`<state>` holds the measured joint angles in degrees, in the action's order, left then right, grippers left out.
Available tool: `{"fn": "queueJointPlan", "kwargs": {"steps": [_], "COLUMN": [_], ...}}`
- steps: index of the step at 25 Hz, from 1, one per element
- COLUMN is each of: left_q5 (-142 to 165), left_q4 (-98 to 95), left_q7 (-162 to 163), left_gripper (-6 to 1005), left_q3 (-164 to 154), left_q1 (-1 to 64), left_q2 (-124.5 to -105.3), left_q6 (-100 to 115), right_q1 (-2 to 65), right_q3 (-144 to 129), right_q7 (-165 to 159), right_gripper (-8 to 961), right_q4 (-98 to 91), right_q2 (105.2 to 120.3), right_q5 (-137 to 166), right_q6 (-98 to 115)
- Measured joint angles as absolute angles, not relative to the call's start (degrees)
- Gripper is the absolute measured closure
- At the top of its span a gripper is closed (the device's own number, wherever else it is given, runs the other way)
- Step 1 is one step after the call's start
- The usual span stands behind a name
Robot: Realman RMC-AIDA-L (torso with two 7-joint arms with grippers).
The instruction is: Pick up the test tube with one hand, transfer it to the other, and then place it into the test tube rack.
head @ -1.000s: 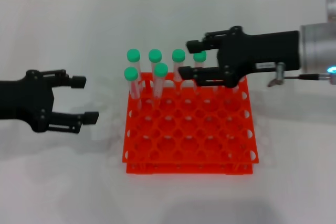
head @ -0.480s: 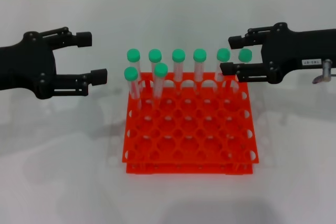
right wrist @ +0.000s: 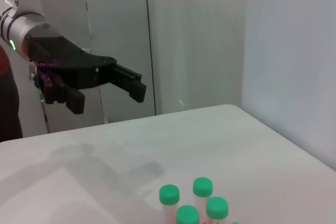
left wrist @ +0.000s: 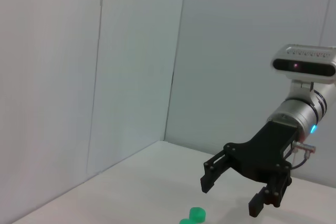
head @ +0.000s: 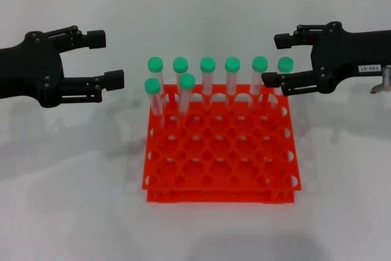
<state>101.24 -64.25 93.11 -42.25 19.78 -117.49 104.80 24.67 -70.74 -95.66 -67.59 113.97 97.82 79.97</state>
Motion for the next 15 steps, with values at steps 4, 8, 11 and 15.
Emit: {"fn": "queueJointPlan", "kwargs": {"steps": [4,8,11,15], "left_q5": [101.02,101.02,101.32,101.30], "left_q4": [-64.24,-64.24,-64.23,-64.25], "left_q7": [93.24,93.24,93.01,92.87], "left_gripper": [115,115,115,115], "left_q3": [-42.21,-42.19,-42.19,-42.18], "left_q1": [19.66,19.60,19.40,19.05], "left_q2": [-117.40,-117.33,-117.33,-117.25], "left_q6": [104.88,104.91,104.79,104.71], "right_q1": [24.29,23.93,23.85,23.78], "right_q3": [-70.26,-70.00,-69.98,-69.96], "right_q7": [-95.50,-95.15,-95.10,-94.94], "right_gripper": [155,154,154,154], "right_q4": [-67.59,-67.58,-67.24,-66.92], "right_q2": [113.84,113.82,113.95,114.29], "right_q5": [97.88,98.01,98.92,99.57], "right_q6": [80.29,80.64,80.32,80.13]}}
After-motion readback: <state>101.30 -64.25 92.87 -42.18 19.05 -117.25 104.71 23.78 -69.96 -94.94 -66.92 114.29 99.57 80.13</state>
